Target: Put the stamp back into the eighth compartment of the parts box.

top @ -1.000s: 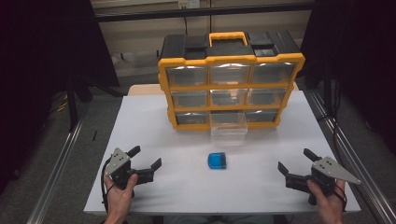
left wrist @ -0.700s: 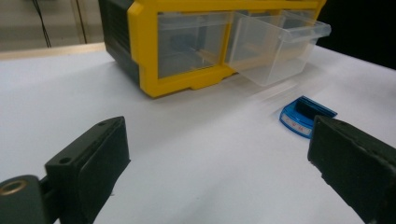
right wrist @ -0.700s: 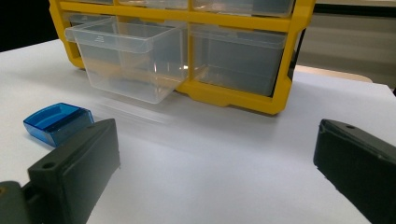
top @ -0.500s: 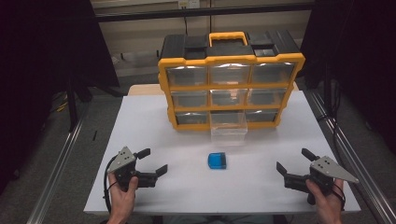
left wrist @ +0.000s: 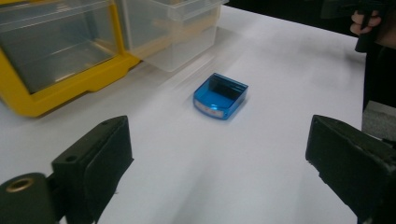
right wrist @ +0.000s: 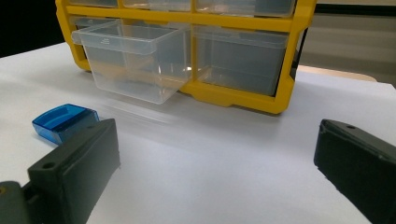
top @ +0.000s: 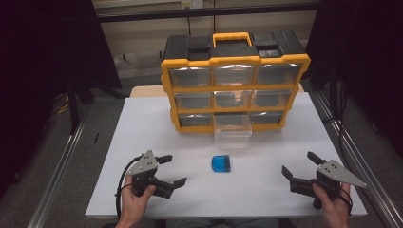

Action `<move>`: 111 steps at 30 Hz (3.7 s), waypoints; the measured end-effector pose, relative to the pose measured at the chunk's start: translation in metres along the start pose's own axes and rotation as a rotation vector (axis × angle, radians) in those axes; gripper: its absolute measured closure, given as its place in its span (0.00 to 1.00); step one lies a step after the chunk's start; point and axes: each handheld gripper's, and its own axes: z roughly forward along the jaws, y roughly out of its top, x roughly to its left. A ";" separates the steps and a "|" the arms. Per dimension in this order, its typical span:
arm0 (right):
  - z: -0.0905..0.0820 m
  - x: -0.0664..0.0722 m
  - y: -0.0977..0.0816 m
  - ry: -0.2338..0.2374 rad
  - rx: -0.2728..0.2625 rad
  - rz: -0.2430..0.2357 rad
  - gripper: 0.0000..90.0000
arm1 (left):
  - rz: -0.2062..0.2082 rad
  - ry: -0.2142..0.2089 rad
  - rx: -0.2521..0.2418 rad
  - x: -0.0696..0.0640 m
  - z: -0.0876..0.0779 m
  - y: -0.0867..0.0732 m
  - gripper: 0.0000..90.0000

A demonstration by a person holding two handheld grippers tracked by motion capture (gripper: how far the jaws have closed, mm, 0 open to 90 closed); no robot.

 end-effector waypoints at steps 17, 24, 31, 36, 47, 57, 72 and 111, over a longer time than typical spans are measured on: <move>0.002 0.001 0.001 0.013 -0.005 0.007 0.00 | 0.043 -0.085 0.021 0.002 0.037 0.024 0.06; 0.003 0.002 0.001 0.016 -0.004 0.003 0.00 | 0.060 -0.120 0.076 0.006 0.052 0.029 0.05; 0.004 0.002 0.000 0.026 0.007 0.000 0.00 | 0.073 -0.136 0.142 0.010 0.065 0.036 0.04; 0.004 0.002 0.000 0.030 0.008 0.000 0.00 | 0.124 -0.167 0.208 0.011 0.074 0.038 0.05; 0.004 0.001 0.000 0.034 0.011 -0.007 0.00 | 0.151 -0.208 0.290 0.018 0.097 0.046 0.06; 0.004 0.003 0.000 0.042 0.015 -0.011 0.00 | 0.210 -0.249 0.401 0.012 0.115 0.054 0.07; 0.003 0.003 0.000 0.045 0.016 -0.018 0.00 | 0.243 -0.307 0.541 0.018 0.135 0.061 0.08; 0.003 0.003 -0.001 0.043 0.019 -0.017 0.00 | 0.283 -0.328 0.564 0.023 0.168 0.058 0.34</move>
